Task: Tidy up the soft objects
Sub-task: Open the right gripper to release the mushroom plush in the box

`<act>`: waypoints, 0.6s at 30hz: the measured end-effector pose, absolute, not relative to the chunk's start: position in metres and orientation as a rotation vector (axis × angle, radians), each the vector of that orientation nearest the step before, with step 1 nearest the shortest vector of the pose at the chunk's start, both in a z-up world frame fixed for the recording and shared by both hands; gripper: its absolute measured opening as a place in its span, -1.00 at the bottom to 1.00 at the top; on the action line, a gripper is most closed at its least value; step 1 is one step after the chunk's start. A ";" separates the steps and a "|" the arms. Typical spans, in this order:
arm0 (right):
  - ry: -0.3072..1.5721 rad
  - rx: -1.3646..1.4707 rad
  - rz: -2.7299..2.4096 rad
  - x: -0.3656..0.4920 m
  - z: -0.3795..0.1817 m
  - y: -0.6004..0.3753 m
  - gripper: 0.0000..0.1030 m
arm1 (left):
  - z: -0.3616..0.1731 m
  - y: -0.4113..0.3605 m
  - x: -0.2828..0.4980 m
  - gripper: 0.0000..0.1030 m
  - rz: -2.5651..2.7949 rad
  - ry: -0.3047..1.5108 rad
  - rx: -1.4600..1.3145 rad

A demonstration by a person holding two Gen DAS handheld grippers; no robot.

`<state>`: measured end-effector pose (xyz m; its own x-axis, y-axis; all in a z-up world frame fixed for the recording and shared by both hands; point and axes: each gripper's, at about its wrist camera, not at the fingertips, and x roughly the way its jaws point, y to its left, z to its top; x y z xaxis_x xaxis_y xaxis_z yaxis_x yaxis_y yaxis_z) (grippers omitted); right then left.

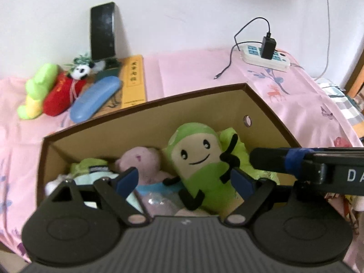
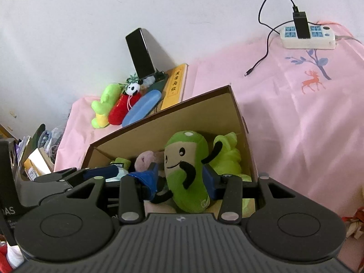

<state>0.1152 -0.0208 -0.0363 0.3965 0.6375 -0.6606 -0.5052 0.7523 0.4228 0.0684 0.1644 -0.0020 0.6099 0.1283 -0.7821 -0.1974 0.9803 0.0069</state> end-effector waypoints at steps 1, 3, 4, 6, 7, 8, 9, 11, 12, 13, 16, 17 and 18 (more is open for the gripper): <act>0.904 0.163 0.732 0.112 -0.035 -0.022 -0.47 | 0.000 0.162 0.065 0.69 0.200 0.892 -0.075; 0.889 0.161 0.740 0.107 -0.032 -0.025 -0.47 | 0.006 0.158 0.058 0.69 0.222 0.880 -0.059; 0.882 0.158 0.745 0.104 -0.030 -0.026 -0.47 | 0.009 0.155 0.054 0.69 0.230 0.875 -0.053; 0.862 0.147 0.754 0.099 -0.027 -0.029 -0.47 | 0.015 0.151 0.047 0.69 0.245 0.864 -0.043; 0.853 0.141 0.758 0.095 -0.025 -0.030 -0.47 | 0.018 0.148 0.043 0.69 0.256 0.860 -0.036; 0.842 0.136 0.761 0.092 -0.024 -0.031 -0.47 | 0.020 0.145 0.040 0.69 0.264 0.857 -0.031; 0.833 0.130 0.766 0.089 -0.022 -0.032 -0.47 | 0.022 0.142 0.037 0.69 0.274 0.853 -0.026; 0.817 0.119 0.771 0.082 -0.020 -0.035 -0.47 | 0.025 0.137 0.031 0.69 0.287 0.846 -0.020; 0.807 0.110 0.775 0.079 -0.020 -0.036 -0.47 | 0.026 0.134 0.027 0.70 0.294 0.844 -0.017; 0.797 0.104 0.776 0.076 -0.019 -0.038 -0.47 | 0.027 0.130 0.024 0.70 0.300 0.843 -0.015; 0.766 0.090 0.788 0.067 -0.018 -0.044 -0.47 | 0.029 0.116 0.014 0.70 0.320 0.834 0.008; 0.759 0.086 0.790 0.065 -0.019 -0.047 -0.47 | 0.029 0.112 0.011 0.70 0.325 0.829 0.019; 0.754 0.083 0.791 0.063 -0.019 -0.050 -0.47 | 0.030 0.107 0.007 0.70 0.328 0.824 0.029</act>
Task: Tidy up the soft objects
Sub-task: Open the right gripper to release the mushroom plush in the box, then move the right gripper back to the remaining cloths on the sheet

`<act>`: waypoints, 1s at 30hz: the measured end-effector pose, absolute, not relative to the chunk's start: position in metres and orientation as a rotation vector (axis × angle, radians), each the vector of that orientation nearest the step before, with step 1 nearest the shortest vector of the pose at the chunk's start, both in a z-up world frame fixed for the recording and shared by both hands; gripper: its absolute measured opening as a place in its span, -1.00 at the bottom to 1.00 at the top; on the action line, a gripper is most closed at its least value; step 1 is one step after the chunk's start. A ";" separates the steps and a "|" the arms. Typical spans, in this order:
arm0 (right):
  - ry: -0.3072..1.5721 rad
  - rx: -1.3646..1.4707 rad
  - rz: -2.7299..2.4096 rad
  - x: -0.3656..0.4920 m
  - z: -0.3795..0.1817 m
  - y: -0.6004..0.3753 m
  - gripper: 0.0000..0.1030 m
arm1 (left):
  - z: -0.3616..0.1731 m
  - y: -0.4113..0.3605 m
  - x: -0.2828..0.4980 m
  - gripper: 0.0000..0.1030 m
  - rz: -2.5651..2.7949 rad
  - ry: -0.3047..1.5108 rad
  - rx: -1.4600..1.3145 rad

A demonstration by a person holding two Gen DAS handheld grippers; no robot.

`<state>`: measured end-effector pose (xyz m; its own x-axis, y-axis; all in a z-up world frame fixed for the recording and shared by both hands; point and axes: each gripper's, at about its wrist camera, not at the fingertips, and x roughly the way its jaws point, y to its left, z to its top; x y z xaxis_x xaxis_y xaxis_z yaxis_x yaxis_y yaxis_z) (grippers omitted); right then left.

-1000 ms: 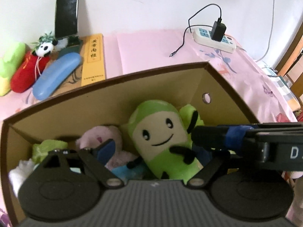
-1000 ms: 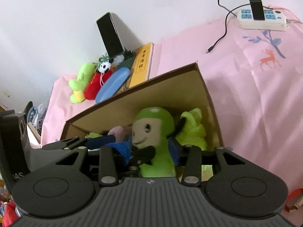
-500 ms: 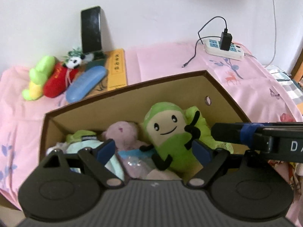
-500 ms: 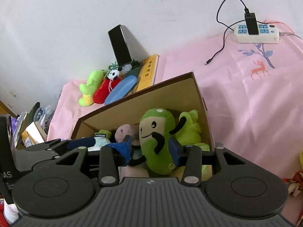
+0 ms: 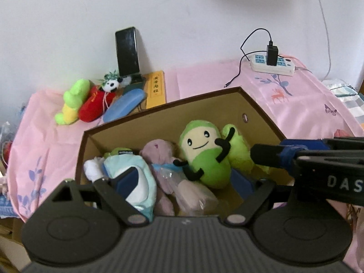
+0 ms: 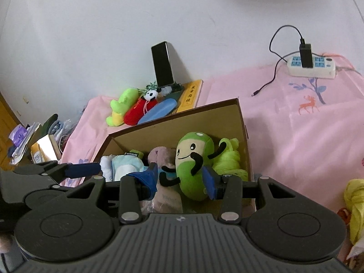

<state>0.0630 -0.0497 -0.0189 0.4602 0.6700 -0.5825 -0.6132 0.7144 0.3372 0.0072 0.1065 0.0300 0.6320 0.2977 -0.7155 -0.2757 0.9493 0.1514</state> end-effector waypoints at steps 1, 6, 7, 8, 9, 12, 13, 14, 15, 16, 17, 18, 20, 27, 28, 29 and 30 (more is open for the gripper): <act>0.754 0.083 0.792 0.062 -0.019 -0.053 -0.47 | 0.031 0.103 0.004 0.70 0.328 0.823 0.033; 0.781 0.104 0.780 0.059 -0.025 -0.069 -0.47 | 0.028 0.080 -0.010 0.70 0.325 0.829 0.052; 0.791 0.109 0.779 0.059 -0.027 -0.073 -0.47 | 0.026 0.076 -0.012 0.70 0.324 0.834 0.053; 0.802 0.114 0.777 0.059 -0.029 -0.076 -0.47 | 0.025 0.072 -0.013 0.70 0.324 0.839 0.053; 0.812 0.117 0.772 0.059 -0.032 -0.080 -0.47 | 0.023 0.068 -0.014 0.70 0.321 0.845 0.052; 0.844 0.126 0.760 0.057 -0.039 -0.091 -0.47 | 0.017 0.058 -0.017 0.70 0.298 0.864 0.022; 0.858 0.127 0.758 0.056 -0.042 -0.095 -0.47 | 0.015 0.055 -0.017 0.70 0.285 0.870 0.012; 0.871 0.128 0.756 0.056 -0.045 -0.099 -0.47 | 0.013 0.049 -0.018 0.70 0.275 0.875 0.005; 0.885 0.125 0.753 0.055 -0.049 -0.102 -0.47 | 0.009 0.044 -0.017 0.70 0.262 0.883 -0.001; 0.896 0.118 0.753 0.054 -0.052 -0.105 -0.47 | 0.005 0.038 -0.017 0.70 0.249 0.892 -0.002; 0.904 0.111 0.752 0.053 -0.055 -0.108 -0.47 | 0.001 0.032 -0.016 0.70 0.236 0.903 -0.002; 0.912 0.103 0.748 0.052 -0.058 -0.112 -0.47 | -0.004 0.026 -0.015 0.70 0.226 0.915 -0.001; 0.927 0.095 0.737 0.052 -0.062 -0.121 -0.47 | -0.012 0.014 -0.012 0.70 0.207 0.935 0.004; 0.933 0.091 0.666 0.059 -0.068 -0.159 -0.47 | -0.036 -0.016 0.000 0.70 0.151 0.980 0.000; 0.928 0.091 0.653 0.060 -0.067 -0.165 -0.47 | -0.038 -0.020 0.002 0.70 0.140 0.985 -0.001; 0.924 0.092 0.643 0.061 -0.067 -0.171 -0.47 | -0.041 -0.024 0.005 0.70 0.127 0.989 0.000; 0.922 0.095 0.630 0.062 -0.067 -0.177 -0.47 | -0.043 -0.030 0.007 0.70 0.111 0.991 0.003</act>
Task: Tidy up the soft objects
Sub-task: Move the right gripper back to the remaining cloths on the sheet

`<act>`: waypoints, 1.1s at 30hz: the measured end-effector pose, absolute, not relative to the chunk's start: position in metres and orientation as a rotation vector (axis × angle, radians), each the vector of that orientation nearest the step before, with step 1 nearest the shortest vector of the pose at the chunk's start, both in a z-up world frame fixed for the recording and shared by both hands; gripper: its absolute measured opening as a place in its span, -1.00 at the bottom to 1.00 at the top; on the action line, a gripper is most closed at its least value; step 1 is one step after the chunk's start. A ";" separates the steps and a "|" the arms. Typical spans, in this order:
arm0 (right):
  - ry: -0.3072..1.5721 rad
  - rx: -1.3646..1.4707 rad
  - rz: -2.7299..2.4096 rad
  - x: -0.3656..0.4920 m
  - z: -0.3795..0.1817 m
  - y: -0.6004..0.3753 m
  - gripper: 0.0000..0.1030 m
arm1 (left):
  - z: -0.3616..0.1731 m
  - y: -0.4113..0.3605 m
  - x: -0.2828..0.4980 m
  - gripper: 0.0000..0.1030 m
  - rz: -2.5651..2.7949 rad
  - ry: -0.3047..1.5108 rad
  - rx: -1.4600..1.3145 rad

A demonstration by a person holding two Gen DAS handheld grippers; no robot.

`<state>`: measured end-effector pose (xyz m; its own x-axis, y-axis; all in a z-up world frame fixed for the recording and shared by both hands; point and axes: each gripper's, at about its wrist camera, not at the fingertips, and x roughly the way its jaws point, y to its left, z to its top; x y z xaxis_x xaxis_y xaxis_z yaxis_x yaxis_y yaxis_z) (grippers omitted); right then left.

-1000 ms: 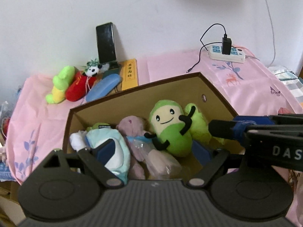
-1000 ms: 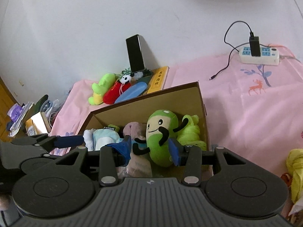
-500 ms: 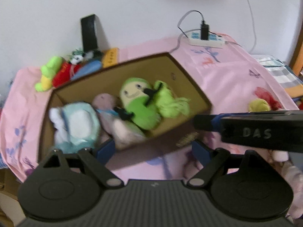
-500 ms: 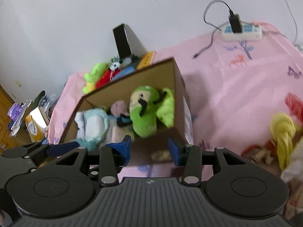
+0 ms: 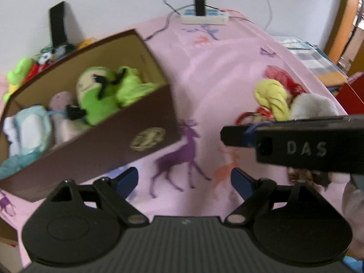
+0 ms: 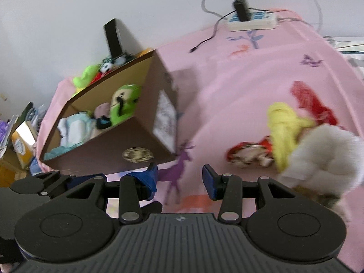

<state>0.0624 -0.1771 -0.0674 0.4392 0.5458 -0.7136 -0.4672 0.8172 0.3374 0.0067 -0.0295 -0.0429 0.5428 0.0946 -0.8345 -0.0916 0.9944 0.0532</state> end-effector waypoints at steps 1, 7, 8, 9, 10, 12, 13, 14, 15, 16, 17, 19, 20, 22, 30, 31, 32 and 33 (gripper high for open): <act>0.921 0.099 0.618 0.064 -0.068 -0.183 -0.47 | -0.045 -0.034 0.009 0.70 0.093 0.992 0.005; 0.929 0.127 0.561 0.073 -0.075 -0.212 -0.47 | -0.058 -0.058 0.022 0.70 -0.016 1.028 -0.050; 0.928 0.129 0.555 0.074 -0.076 -0.215 -0.47 | -0.061 -0.061 0.024 0.70 -0.025 1.034 -0.055; 0.928 0.131 0.550 0.075 -0.076 -0.218 -0.47 | -0.063 -0.065 0.026 0.70 -0.032 1.039 -0.055; 0.927 0.132 0.546 0.076 -0.077 -0.220 -0.47 | -0.065 -0.068 0.027 0.70 -0.037 1.042 -0.053; 0.926 0.140 0.537 0.080 -0.079 -0.226 -0.47 | -0.068 -0.073 0.029 0.70 -0.051 1.052 -0.047; 0.926 0.145 0.535 0.081 -0.079 -0.228 -0.47 | -0.070 -0.076 0.030 0.70 -0.059 1.056 -0.044; 0.923 0.150 0.537 0.083 -0.079 -0.230 -0.47 | -0.071 -0.079 0.032 0.70 -0.069 1.061 -0.040; 0.918 0.156 0.538 0.085 -0.078 -0.232 -0.47 | -0.072 -0.080 0.033 0.70 -0.078 1.062 -0.036; 0.911 0.164 0.539 0.087 -0.077 -0.234 -0.47 | -0.072 -0.081 0.034 0.70 -0.085 1.061 -0.032; 0.906 0.172 0.540 0.090 -0.075 -0.236 -0.47 | -0.072 -0.083 0.035 0.70 -0.088 1.056 -0.028; 0.893 0.196 0.545 0.095 -0.074 -0.240 -0.47 | -0.070 -0.083 0.038 0.70 -0.092 1.046 -0.024; 0.884 0.214 0.549 0.097 -0.072 -0.242 -0.47 | -0.070 -0.082 0.039 0.69 -0.092 1.043 -0.024; 0.858 0.240 0.539 0.106 -0.069 -0.247 -0.47 | -0.071 -0.080 0.042 0.68 -0.096 1.037 -0.032; 0.866 0.205 0.472 0.142 -0.080 -0.244 -0.47 | -0.074 -0.076 0.050 0.46 -0.098 0.980 -0.037; 0.864 0.182 0.461 0.145 -0.082 -0.241 -0.47 | -0.074 -0.076 0.052 0.46 -0.097 0.973 -0.033; 0.859 0.162 0.459 0.147 -0.083 -0.238 -0.47 | -0.073 -0.075 0.053 0.46 -0.099 0.965 -0.032; 0.852 0.151 0.462 0.148 -0.084 -0.236 -0.47 | -0.073 -0.075 0.055 0.46 -0.105 0.957 -0.034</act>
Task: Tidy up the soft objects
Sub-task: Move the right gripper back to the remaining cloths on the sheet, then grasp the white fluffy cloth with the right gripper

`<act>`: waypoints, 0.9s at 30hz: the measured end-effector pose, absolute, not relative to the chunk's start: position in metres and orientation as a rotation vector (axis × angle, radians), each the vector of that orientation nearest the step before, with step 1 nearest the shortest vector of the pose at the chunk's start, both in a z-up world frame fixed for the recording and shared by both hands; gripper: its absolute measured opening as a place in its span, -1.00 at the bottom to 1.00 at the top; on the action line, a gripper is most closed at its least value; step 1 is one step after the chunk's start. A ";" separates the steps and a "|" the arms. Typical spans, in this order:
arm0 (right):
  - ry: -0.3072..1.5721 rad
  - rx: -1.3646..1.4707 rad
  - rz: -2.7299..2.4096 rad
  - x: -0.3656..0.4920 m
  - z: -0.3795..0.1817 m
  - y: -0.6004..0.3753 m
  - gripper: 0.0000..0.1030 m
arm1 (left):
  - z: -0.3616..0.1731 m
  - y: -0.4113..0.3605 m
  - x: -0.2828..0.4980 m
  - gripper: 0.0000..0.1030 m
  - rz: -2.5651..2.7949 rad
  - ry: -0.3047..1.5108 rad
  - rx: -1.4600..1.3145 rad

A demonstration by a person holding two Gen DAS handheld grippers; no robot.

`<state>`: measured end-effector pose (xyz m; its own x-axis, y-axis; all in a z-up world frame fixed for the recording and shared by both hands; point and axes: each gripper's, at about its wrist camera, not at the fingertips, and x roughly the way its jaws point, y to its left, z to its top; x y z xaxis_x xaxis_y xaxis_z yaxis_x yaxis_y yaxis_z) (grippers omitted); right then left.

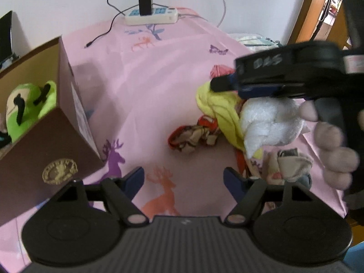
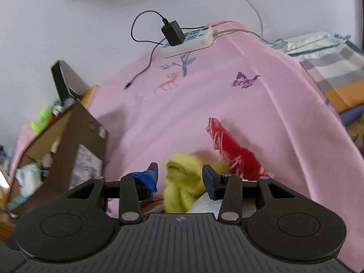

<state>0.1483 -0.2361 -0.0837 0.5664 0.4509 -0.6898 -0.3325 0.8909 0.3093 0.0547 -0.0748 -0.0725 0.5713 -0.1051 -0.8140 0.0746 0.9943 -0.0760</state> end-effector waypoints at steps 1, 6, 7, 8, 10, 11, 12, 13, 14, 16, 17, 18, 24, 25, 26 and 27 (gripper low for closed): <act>0.851 0.145 0.463 0.149 -0.084 -0.235 -0.47 | -0.072 -0.074 0.056 0.46 -0.113 0.949 -0.038; 0.884 0.059 0.529 0.144 -0.085 -0.220 -0.45 | -0.072 -0.076 0.060 0.46 -0.146 0.927 -0.061; 0.889 0.062 0.554 0.142 -0.084 -0.219 -0.45 | -0.073 -0.077 0.060 0.46 -0.154 0.927 -0.066; 0.897 0.074 0.583 0.140 -0.083 -0.218 -0.45 | -0.073 -0.078 0.059 0.46 -0.162 0.929 -0.071; 0.917 0.104 0.637 0.135 -0.080 -0.216 -0.45 | -0.075 -0.078 0.059 0.46 -0.171 0.932 -0.083; 0.932 0.118 0.657 0.134 -0.080 -0.215 -0.45 | -0.076 -0.078 0.059 0.46 -0.172 0.932 -0.088; 0.963 0.143 0.682 0.134 -0.082 -0.214 -0.45 | -0.076 -0.077 0.059 0.46 -0.170 0.933 -0.092; 1.012 0.181 0.708 0.135 -0.085 -0.214 -0.45 | -0.077 -0.076 0.059 0.46 -0.165 0.933 -0.096; 1.059 0.218 0.727 0.135 -0.090 -0.213 -0.45 | -0.078 -0.074 0.059 0.46 -0.160 0.934 -0.105; 1.095 0.239 0.730 0.132 -0.097 -0.212 -0.46 | -0.079 -0.070 0.058 0.47 -0.153 0.934 -0.119; 1.065 0.219 0.714 0.130 -0.095 -0.213 -0.46 | -0.080 -0.069 0.058 0.46 -0.148 0.936 -0.119; 1.028 0.195 0.700 0.128 -0.091 -0.214 -0.46 | -0.082 -0.068 0.058 0.46 -0.142 0.938 -0.116; 0.921 0.294 0.642 0.135 -0.066 -0.245 -0.47 | -0.084 -0.068 0.057 0.44 -0.161 0.936 -0.122; 0.913 0.313 0.615 0.136 -0.064 -0.255 -0.47 | -0.082 -0.069 0.056 0.44 -0.172 0.927 -0.121; 0.902 0.323 0.586 0.138 -0.064 -0.263 -0.46 | -0.080 -0.070 0.055 0.44 -0.187 0.914 -0.119; 0.884 0.330 0.551 0.137 -0.063 -0.272 -0.46 | -0.077 -0.071 0.054 0.44 -0.205 0.899 -0.115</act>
